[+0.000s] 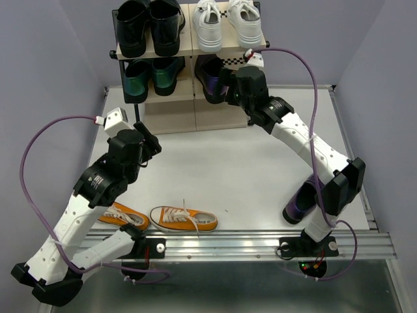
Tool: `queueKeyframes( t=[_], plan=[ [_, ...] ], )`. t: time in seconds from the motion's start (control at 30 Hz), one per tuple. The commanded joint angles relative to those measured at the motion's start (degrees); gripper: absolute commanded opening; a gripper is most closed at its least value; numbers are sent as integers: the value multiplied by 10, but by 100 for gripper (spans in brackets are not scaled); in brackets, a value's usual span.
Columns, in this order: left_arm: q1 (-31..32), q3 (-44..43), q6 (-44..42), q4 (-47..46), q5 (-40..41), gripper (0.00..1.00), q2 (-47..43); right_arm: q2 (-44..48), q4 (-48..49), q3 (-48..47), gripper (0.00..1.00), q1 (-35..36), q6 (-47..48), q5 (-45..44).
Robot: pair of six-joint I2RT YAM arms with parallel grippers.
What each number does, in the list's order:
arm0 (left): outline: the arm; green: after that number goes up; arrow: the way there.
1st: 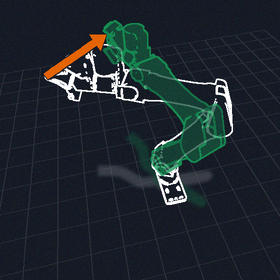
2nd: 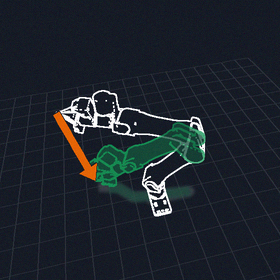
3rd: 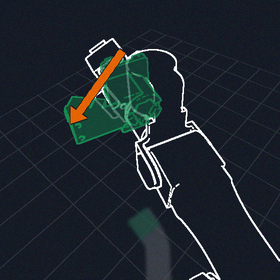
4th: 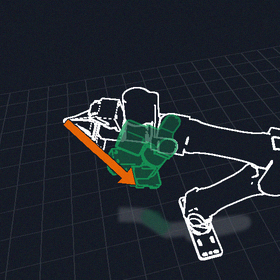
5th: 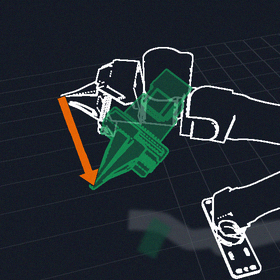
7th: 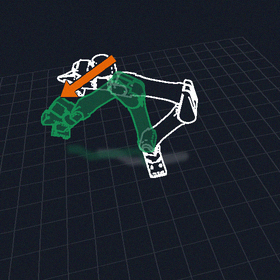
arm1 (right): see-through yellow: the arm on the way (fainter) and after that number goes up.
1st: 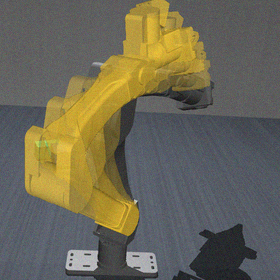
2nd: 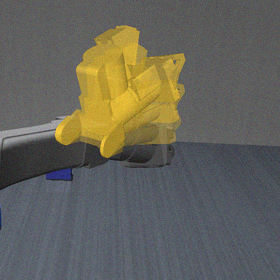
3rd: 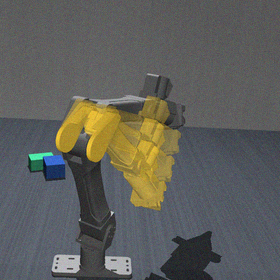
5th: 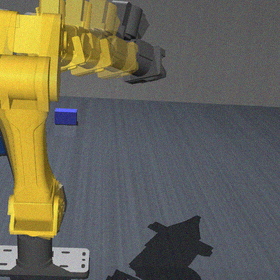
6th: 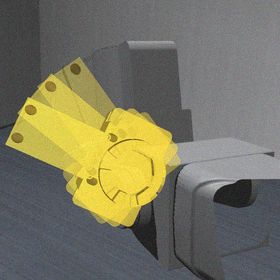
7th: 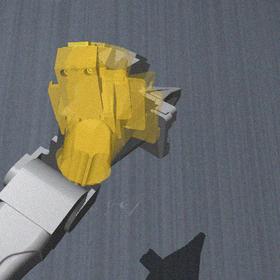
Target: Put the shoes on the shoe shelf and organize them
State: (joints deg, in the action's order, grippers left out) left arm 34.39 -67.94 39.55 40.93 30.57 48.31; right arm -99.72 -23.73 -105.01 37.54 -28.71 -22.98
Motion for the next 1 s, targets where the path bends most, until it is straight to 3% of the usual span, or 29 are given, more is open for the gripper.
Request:
queueKeyframes(
  t=[0.0, 0.2, 0.43, 0.97],
  plan=[
    [-2, 7, 3, -21, 4, 67, -2, 28, 76, 33, 100, 1, 51, 41],
    [-2, 8, 4, -23, 1, 67, -2, -6, 82, 27, 100, 6, 125, 68],
    [-2, 8, 6, -21, 1, 67, -4, -53, 85, -8, 100, 6, 177, 36],
    [-3, 7, 6, -12, 6, 67, -9, -81, 194, 20, 97, 6, 168, 26]
  ],
)
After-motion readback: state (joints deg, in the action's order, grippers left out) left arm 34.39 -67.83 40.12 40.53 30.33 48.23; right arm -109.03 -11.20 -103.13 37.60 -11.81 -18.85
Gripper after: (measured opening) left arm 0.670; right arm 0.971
